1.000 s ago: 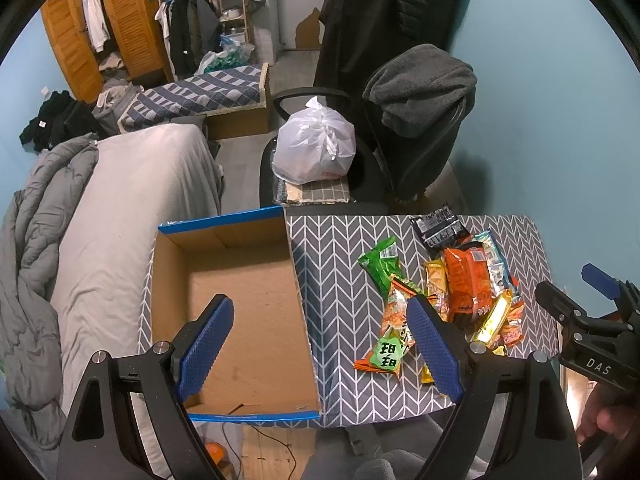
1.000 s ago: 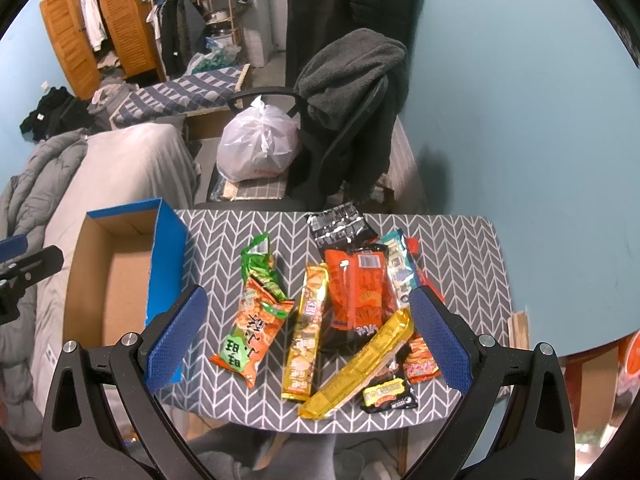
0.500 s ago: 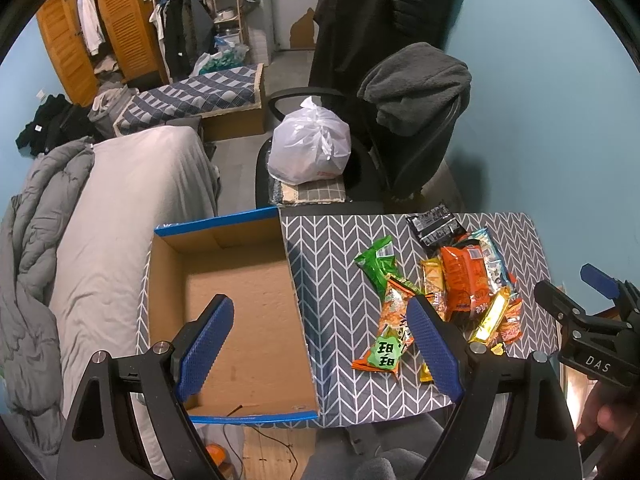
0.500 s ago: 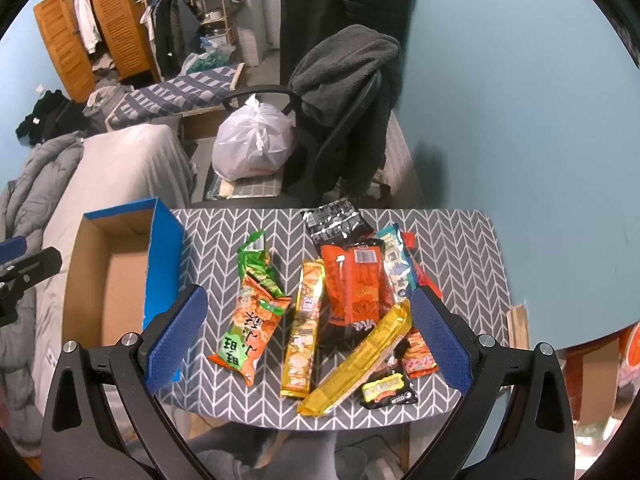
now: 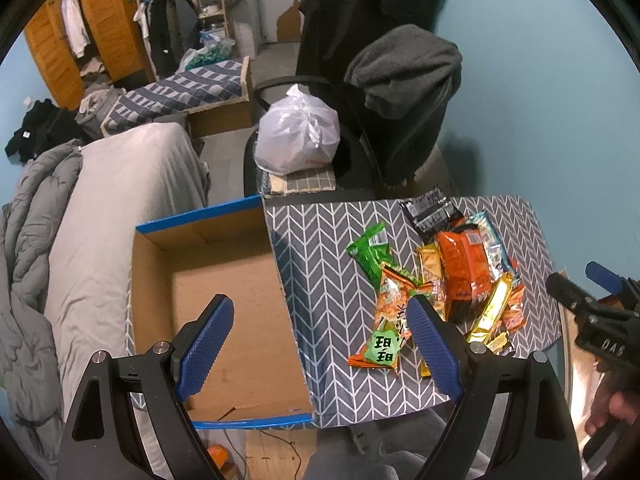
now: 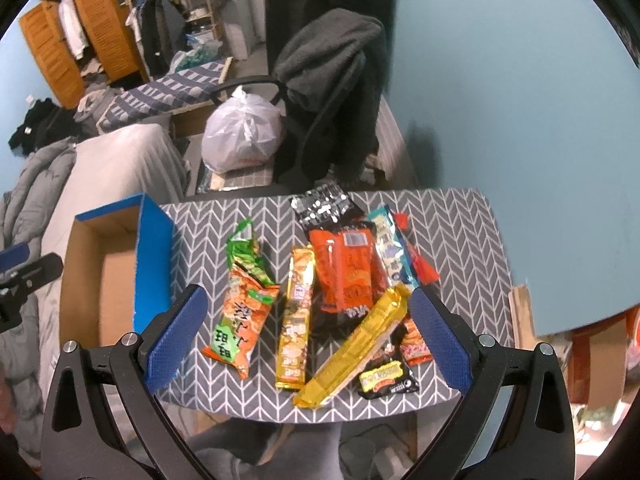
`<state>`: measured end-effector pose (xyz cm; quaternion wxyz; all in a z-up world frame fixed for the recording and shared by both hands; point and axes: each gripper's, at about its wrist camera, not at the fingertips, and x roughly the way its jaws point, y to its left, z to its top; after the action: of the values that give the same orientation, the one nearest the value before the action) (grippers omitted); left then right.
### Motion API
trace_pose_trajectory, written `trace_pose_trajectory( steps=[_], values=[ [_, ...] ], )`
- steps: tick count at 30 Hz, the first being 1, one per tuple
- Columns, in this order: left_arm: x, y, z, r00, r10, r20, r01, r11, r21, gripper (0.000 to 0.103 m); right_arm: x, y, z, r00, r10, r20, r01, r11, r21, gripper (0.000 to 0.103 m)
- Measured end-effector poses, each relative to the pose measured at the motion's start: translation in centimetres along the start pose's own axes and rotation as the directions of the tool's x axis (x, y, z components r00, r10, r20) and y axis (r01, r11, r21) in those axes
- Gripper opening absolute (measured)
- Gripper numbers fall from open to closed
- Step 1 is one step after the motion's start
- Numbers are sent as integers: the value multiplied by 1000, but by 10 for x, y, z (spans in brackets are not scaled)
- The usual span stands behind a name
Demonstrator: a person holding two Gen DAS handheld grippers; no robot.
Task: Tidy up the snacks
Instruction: 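Grasp the orange-green rice cracker bag with left tool while right grasps yellow wafer bar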
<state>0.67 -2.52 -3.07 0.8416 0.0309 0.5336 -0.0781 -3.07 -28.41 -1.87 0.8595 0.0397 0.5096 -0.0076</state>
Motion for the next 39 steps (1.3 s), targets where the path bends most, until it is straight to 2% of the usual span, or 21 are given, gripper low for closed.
trace_pose_trajectory(
  steps=[14, 23, 29, 39],
  values=[
    [58, -28, -8, 997, -38, -65, 44, 995, 86, 89, 49, -73, -38, 994, -27, -108, 48, 981, 188, 100],
    [106, -52, -24, 989, -72, -131, 88, 989, 117, 89, 99, -78, -72, 983, 18, -181, 23, 975, 221, 99],
    [128, -63, -34, 986, -71, -154, 92, 987, 134, 89, 126, -76, -82, 977, 60, -206, -10, 972, 237, 98],
    [159, -71, -45, 976, -51, -211, 83, 985, 149, 89, 167, -77, -96, 958, 101, -268, -26, 962, 271, 86]
  ],
)
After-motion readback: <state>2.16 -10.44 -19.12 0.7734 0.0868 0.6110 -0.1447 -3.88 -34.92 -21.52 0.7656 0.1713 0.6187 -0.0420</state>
